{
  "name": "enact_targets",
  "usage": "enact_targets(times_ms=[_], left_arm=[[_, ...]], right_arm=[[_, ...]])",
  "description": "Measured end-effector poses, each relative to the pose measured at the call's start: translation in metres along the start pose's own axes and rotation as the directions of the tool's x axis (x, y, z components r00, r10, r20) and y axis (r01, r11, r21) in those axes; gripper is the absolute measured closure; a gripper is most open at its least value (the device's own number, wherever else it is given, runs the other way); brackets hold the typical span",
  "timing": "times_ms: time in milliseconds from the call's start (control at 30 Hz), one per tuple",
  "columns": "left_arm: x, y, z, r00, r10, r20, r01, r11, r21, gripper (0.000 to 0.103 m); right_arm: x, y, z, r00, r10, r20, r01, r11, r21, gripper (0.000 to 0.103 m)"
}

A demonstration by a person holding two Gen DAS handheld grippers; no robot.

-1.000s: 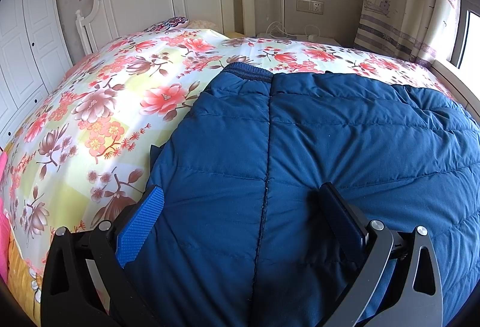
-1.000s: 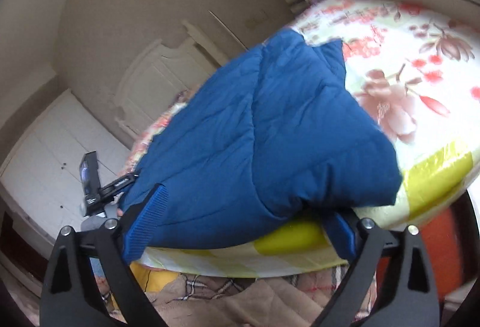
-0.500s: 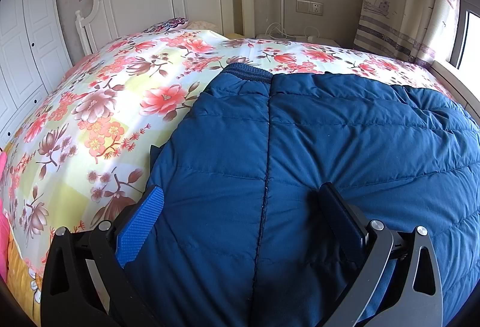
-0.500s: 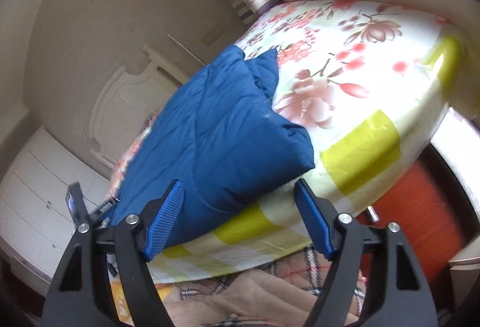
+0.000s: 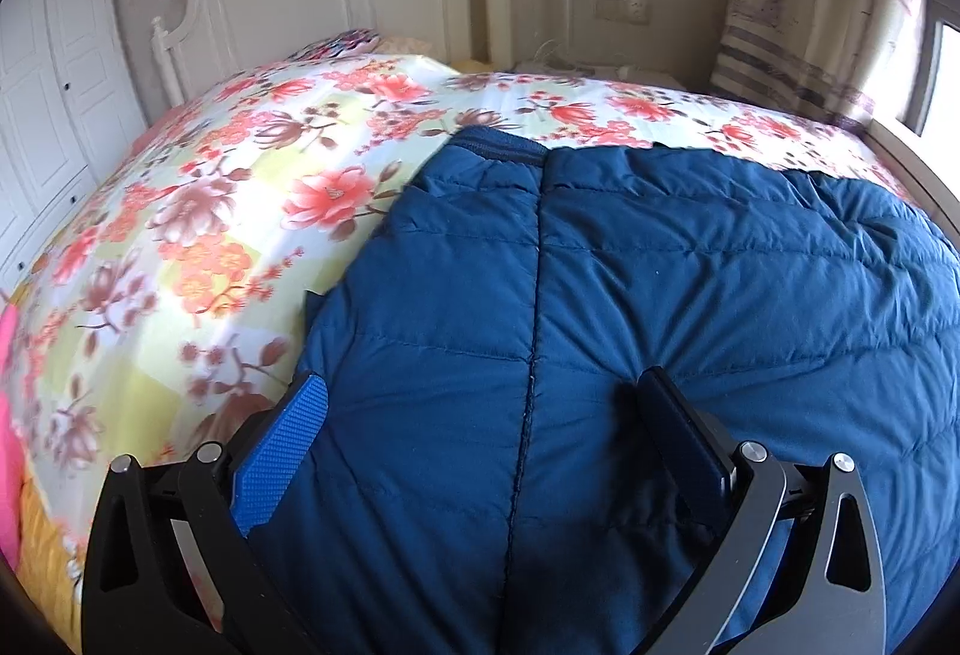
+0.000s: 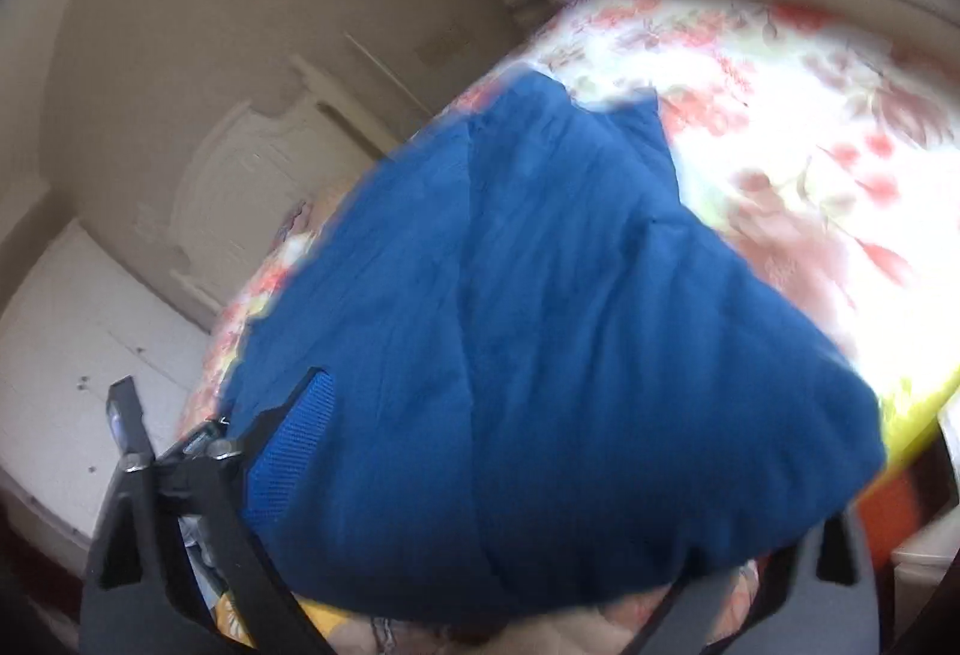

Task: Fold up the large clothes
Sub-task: 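Lift the blue jacket bundle off the bed with both tools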

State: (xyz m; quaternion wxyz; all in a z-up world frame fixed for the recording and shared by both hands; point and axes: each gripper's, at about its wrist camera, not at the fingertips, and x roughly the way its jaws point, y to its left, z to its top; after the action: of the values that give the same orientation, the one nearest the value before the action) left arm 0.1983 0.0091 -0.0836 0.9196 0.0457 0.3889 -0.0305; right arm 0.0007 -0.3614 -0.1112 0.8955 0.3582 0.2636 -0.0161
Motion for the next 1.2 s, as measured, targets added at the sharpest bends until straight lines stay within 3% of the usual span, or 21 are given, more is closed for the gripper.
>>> enact_targets(times_ms=[33,100,200,267,333,400,433,467,533,567,633,700,733,800,867,967,1067,1100,1133,1167,1200], left_arm=[[-0.01,-0.002,0.006,0.999,-0.048,0.013,0.049,0.998,-0.032,0.005],[-0.026,-0.012,0.015,0.992,-0.12,0.046,0.122,0.992,-0.037,0.005],[-0.041,-0.057,0.033,0.987,-0.143,0.076,0.137,0.988,0.077,0.004],[-0.036,-0.085,0.034,0.989,-0.148,0.021,0.144,0.982,0.126,0.004],[-0.038,-0.109,0.021,0.977,-0.211,-0.005,0.209,0.963,0.167,0.004],[-0.033,-0.137,-0.006,0.988,-0.147,-0.036,0.151,0.952,0.267,0.004],[-0.034,-0.144,-0.023,0.995,-0.101,0.007,0.094,0.947,0.307,0.004],[-0.042,-0.14,-0.033,0.994,-0.1,0.042,0.084,0.951,0.298,0.004],[-0.064,-0.117,-0.043,0.973,-0.228,0.038,0.214,0.95,0.227,0.004],[-0.079,-0.102,-0.048,0.958,-0.277,0.075,0.257,0.945,0.203,0.004],[-0.103,-0.081,-0.064,0.939,-0.314,0.139,0.274,0.929,0.248,0.004],[-0.1,-0.077,-0.086,0.933,-0.359,0.009,0.33,0.868,0.371,0.004],[-0.098,-0.073,-0.095,0.933,-0.359,-0.011,0.335,0.858,0.39,0.004],[-0.101,-0.042,-0.114,0.945,-0.325,0.021,0.297,0.887,0.353,0.004],[-0.109,0.005,-0.114,0.939,-0.335,0.073,0.313,0.925,0.216,0.004],[-0.131,0.092,-0.102,0.944,-0.26,0.201,0.274,0.961,-0.041,0.004],[-0.164,0.164,-0.094,0.939,-0.145,0.312,0.217,0.953,-0.21,0.004],[-0.17,0.174,-0.093,0.938,-0.121,0.325,0.202,0.953,-0.227,0.004],[-0.177,0.185,-0.092,0.937,-0.092,0.338,0.181,0.953,-0.244,0.004],[-0.182,0.191,-0.092,0.935,-0.078,0.345,0.173,0.952,-0.253,0.004],[-0.184,0.195,-0.091,0.934,-0.078,0.349,0.175,0.95,-0.257,0.004]], right_arm=[[-0.003,0.001,0.002,0.999,0.015,0.028,-0.015,1.0,-0.011,0.06],[-0.009,0.009,0.001,0.998,0.021,0.064,-0.016,0.997,-0.082,0.066],[-0.015,0.023,0.001,0.994,0.022,0.104,-0.005,0.987,-0.159,0.068],[-0.018,0.032,0.005,0.993,0.021,0.117,0.002,0.981,-0.196,0.068],[-0.022,0.037,0.01,0.991,0.027,0.132,0.003,0.975,-0.223,0.068],[-0.024,0.043,0.011,0.989,0.035,0.143,0.001,0.969,-0.246,0.068],[-0.025,0.051,0.011,0.988,0.031,0.149,0.011,0.962,-0.274,0.068],[-0.028,0.057,0.011,0.986,0.029,0.162,0.021,0.955,-0.296,0.068],[-0.034,0.072,0.016,0.981,0.039,0.19,0.03,0.938,-0.345,0.068],[-0.035,0.08,0.018,0.978,0.042,0.203,0.036,0.93,-0.366,0.068],[-0.035,0.111,0.021,0.967,0.075,0.242,0.039,0.9,-0.434,0.068],[-0.031,0.151,0.019,0.956,0.121,0.268,0.037,0.856,-0.516,0.068],[-0.027,0.169,0.017,0.952,0.139,0.273,0.038,0.83,-0.557,0.068],[-0.014,0.222,0.0,0.946,0.191,0.26,0.043,0.725,-0.687,0.068],[0.002,0.265,-0.026,0.951,0.208,0.229,0.06,0.601,-0.797,0.068],[0.051,0.328,-0.095,0.979,0.146,0.145,0.099,0.286,-0.953,0.068],[0.119,0.349,-0.184,0.996,-0.045,0.077,0.074,-0.075,-0.994,0.065],[0.137,0.345,-0.215,0.989,-0.072,0.129,0.112,-0.202,-0.973,0.06],[0.143,0.342,-0.232,0.978,-0.048,0.202,0.181,-0.278,-0.943,0.061],[0.145,0.341,-0.24,0.972,-0.036,0.234,0.212,-0.306,-0.928,0.064],[0.144,0.34,-0.235,0.976,-0.036,0.215,0.196,-0.277,-0.94,0.065]])
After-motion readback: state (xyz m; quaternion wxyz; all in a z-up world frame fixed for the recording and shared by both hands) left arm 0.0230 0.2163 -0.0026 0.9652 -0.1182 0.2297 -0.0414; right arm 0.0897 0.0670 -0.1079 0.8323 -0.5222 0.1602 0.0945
